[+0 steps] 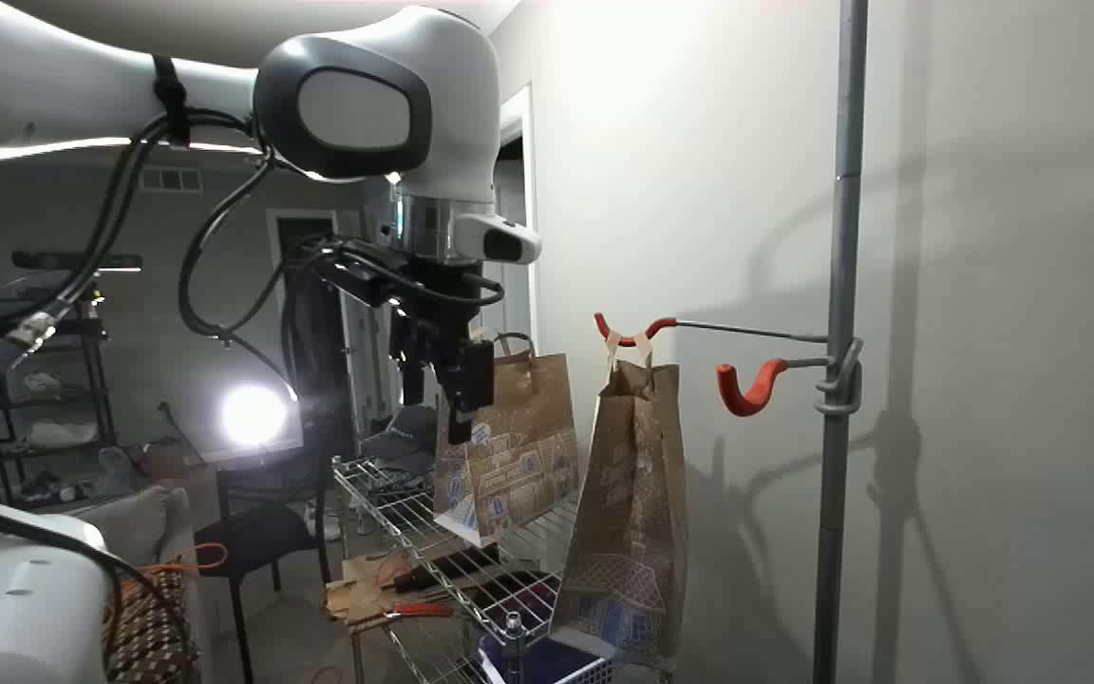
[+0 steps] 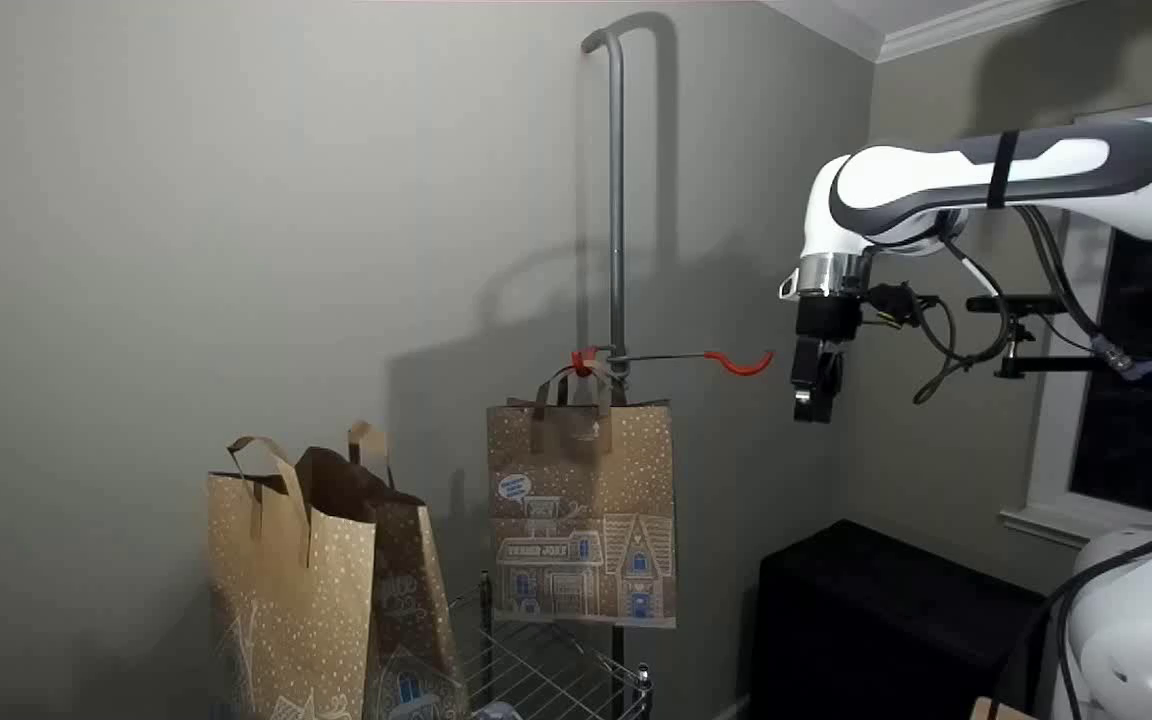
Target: Remove the gift bag from the hook and put it on the right side of the other gift bag on the rack
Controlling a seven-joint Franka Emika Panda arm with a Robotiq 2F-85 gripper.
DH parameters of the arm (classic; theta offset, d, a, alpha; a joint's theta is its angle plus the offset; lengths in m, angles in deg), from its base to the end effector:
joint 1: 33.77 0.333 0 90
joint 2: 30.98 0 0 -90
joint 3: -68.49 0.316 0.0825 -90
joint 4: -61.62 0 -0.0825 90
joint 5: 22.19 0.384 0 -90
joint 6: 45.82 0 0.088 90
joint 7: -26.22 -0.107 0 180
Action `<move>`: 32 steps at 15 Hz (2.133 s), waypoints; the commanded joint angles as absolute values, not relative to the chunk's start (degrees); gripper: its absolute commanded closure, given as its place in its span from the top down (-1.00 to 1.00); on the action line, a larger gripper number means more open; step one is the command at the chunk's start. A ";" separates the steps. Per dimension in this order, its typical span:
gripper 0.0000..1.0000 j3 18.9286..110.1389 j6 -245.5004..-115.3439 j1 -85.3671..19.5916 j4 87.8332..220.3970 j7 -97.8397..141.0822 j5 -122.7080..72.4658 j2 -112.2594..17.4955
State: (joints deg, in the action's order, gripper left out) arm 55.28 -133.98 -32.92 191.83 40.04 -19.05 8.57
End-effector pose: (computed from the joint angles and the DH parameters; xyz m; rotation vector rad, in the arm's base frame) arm 0.3243 -0.0860 0.5904 -2.9310 -0.1193 0.0222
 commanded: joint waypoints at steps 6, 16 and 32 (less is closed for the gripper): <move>1.00 56.03 -137.27 -33.17 190.36 43.09 -18.43 6.02; 1.00 56.01 -161.91 -28.04 171.85 66.25 -17.03 -16.02; 1.00 59.50 -163.52 -32.51 163.71 90.81 7.48 -27.36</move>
State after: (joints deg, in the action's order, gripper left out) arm 57.98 -165.96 -30.71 165.36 87.83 5.28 -26.51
